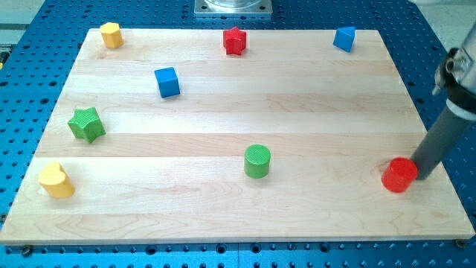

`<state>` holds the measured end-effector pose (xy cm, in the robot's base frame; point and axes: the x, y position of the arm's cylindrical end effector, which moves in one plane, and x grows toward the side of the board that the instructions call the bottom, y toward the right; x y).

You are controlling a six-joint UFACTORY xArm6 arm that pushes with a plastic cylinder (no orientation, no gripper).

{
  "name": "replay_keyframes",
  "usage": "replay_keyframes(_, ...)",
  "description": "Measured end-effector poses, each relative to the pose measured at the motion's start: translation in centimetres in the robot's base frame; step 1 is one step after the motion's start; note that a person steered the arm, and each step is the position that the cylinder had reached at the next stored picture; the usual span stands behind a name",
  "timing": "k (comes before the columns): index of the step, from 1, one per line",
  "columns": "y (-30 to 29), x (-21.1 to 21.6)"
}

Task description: Push the green circle to the left side

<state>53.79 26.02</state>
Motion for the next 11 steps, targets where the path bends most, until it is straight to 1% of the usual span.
replay_keyframes(1,-1.1,-1.2)
replay_keyframes(2,-3.7,0.8)
replay_keyframes(3,-5.5,1.1)
replay_keyframes(4,-7.5,-5.0)
replay_keyframes(5,-13.5,-4.7)
replay_keyframes(6,-17.7,-4.6)
replay_keyframes(7,-20.6,0.0)
replay_keyframes(8,-21.5,2.6)
replay_keyframes(9,-18.1,-3.0)
replay_keyframes(10,-18.4,-4.9)
replay_keyframes(11,-23.0,0.6)
